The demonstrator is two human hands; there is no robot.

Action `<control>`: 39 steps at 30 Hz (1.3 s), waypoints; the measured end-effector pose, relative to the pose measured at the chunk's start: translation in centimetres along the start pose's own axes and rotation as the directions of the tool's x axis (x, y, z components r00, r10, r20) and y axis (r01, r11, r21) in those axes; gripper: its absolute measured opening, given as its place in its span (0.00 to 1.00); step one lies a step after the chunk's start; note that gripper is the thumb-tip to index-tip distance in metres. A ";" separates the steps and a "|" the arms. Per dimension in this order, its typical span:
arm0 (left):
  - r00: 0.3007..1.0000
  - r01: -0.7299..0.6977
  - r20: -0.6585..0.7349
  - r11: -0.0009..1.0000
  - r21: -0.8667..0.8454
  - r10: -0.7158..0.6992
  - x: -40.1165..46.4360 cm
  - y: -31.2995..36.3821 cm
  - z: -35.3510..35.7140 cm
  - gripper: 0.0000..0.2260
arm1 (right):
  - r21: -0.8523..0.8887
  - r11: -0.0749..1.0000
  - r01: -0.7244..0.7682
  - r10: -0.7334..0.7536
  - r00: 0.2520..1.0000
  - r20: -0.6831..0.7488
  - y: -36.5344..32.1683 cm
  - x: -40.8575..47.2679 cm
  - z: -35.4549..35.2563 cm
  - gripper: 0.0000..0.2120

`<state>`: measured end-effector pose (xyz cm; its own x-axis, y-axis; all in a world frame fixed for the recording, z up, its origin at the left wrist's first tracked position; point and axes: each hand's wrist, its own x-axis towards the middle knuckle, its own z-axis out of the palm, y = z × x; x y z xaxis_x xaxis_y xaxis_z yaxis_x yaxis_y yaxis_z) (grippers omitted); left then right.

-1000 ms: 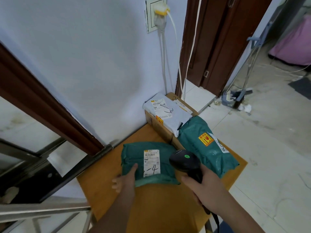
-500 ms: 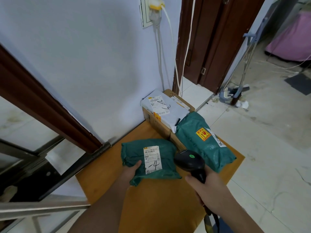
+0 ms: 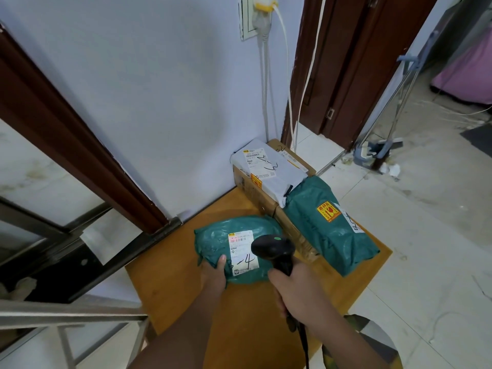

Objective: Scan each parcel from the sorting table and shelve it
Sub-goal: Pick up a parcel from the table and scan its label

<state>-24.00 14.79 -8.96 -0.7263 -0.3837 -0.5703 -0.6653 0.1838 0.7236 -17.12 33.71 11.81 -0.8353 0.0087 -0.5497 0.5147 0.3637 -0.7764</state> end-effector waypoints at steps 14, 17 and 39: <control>0.979 0.150 0.151 0.984 -0.092 -0.136 0.0 -0.3 -1.7 0.41 | 0.018 0.999 0.039 -0.038 0.999 -0.037 0.2 0.1 0.9 0.01; 0.960 0.153 0.250 0.985 -0.084 -0.128 -0.3 -0.5 -2.0 0.42 | 0.032 0.999 0.033 -0.031 0.999 -0.037 0.3 0.1 0.9 0.02; 0.880 0.101 0.465 0.922 -0.375 0.093 -9.0 6.7 -5.9 0.21 | -0.074 0.978 0.193 -0.202 0.969 -0.143 -2.6 -6.0 -3.5 0.03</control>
<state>-20.90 14.17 3.26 -0.7815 0.1001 -0.6158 -0.6217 -0.2084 0.7551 -14.16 35.93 18.21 -0.9410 0.0684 -0.3315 0.3279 0.4265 -0.8429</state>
